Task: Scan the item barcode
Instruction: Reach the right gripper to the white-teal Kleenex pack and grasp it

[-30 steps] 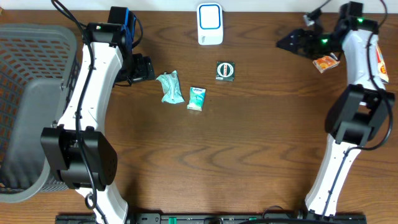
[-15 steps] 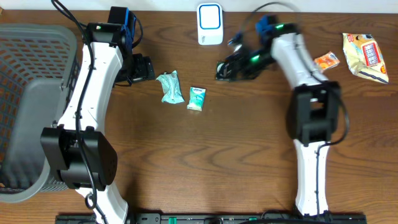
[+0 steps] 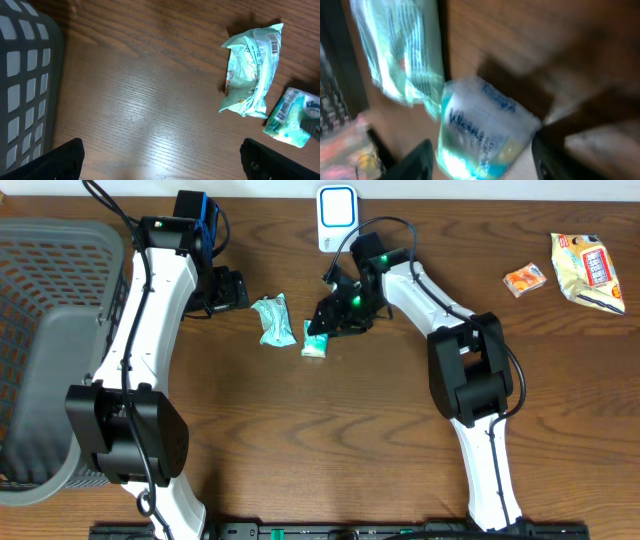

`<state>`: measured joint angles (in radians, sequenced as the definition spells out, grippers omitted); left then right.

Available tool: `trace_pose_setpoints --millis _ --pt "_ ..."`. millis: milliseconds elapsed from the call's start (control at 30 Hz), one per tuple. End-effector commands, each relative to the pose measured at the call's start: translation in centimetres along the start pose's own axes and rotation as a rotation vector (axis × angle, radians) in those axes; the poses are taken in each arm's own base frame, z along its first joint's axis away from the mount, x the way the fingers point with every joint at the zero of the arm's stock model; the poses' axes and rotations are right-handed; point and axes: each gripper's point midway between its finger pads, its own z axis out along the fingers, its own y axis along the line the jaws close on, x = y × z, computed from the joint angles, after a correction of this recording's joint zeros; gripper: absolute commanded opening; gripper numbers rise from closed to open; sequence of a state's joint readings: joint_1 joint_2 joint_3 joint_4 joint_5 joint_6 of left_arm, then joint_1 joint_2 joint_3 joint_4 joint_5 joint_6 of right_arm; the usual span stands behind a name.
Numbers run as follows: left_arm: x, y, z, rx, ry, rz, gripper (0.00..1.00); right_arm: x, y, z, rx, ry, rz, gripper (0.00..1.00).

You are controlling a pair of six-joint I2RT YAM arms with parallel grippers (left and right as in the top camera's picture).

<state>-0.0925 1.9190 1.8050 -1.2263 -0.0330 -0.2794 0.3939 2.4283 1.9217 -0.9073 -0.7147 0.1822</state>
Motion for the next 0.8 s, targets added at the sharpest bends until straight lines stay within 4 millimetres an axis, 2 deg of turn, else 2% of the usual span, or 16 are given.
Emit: trace_pose_setpoints --millis 0,33,67,167,233,333,400,500,600,633,700,767 --pt "0.2 0.4 0.2 -0.016 0.007 0.015 0.98 1.2 -1.5 2.1 0.103 0.010 0.122 0.55" --pt "0.2 0.4 0.2 -0.016 0.007 0.015 0.98 1.4 -1.4 2.4 0.104 0.015 0.117 0.55" --pt "0.2 0.4 0.2 -0.016 0.007 0.015 0.98 1.8 -1.3 2.8 0.113 0.027 0.113 0.48" --pt "0.2 0.4 0.2 -0.016 0.007 0.015 0.97 2.2 -1.3 3.0 0.127 0.040 0.114 0.17" --pt "0.2 0.4 0.2 -0.016 0.007 0.015 0.98 2.4 -1.3 3.0 0.128 0.046 0.119 0.04" --pt "0.2 0.4 0.2 -0.016 0.007 0.015 0.98 2.8 -1.7 2.5 0.129 0.061 0.132 0.01" --pt "0.2 0.4 0.2 -0.016 0.007 0.015 0.98 2.6 -1.2 1.8 0.085 0.062 0.084 0.01" --pt "0.2 0.4 0.2 -0.016 0.007 0.015 0.98 2.2 1.7 -0.4 -0.117 0.049 -0.061 0.01" --pt "0.2 0.4 0.2 -0.017 0.007 0.015 0.98 1.7 5.4 -4.1 -0.400 -0.003 -0.189 0.01" --pt "0.2 0.4 0.2 -0.016 0.007 0.015 0.98 1.5 6.5 -5.9 -0.509 -0.037 -0.226 0.01" --pt "0.2 0.4 0.2 -0.016 0.007 0.015 0.98 1.0 7.2 -8.1 -0.627 -0.089 -0.273 0.01" --pt "0.2 0.4 0.2 -0.016 0.007 0.015 0.98 0.5 7.1 -10.1 -0.704 -0.138 -0.291 0.01"
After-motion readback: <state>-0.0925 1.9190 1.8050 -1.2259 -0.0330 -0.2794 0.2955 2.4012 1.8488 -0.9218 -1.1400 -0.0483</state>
